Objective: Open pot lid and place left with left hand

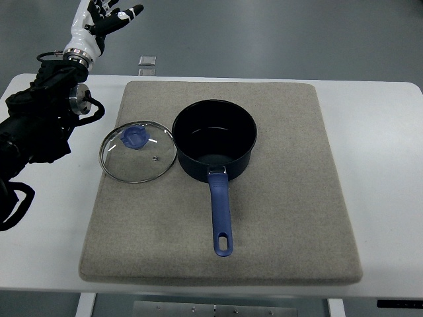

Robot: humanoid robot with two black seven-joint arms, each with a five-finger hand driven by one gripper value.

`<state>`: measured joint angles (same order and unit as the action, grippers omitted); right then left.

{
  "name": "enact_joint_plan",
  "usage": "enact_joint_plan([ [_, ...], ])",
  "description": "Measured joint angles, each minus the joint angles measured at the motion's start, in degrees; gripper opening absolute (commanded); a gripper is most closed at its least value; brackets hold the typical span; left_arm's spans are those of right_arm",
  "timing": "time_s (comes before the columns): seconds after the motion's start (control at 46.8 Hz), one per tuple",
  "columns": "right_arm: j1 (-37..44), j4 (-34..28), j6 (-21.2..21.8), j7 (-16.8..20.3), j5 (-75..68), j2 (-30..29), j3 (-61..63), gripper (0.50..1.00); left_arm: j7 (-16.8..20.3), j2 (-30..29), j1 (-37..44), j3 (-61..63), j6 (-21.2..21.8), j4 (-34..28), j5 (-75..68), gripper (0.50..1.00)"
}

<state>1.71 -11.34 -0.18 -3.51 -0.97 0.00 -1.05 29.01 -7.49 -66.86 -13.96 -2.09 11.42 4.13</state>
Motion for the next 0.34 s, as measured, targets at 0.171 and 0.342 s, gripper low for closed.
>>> enact_joint_plan([
  [0.171,0.0,0.0,0.0,0.0,0.0,0.0,0.0,0.917,0.0,0.0,0.0,0.0,0.1,0.0,0.0,0.945],
  [0.342,0.0,0.0,0.0,0.0,0.0,0.0,0.0,0.917,0.1,0.0,0.0,0.0,0.4,0.0,0.0,0.945],
])
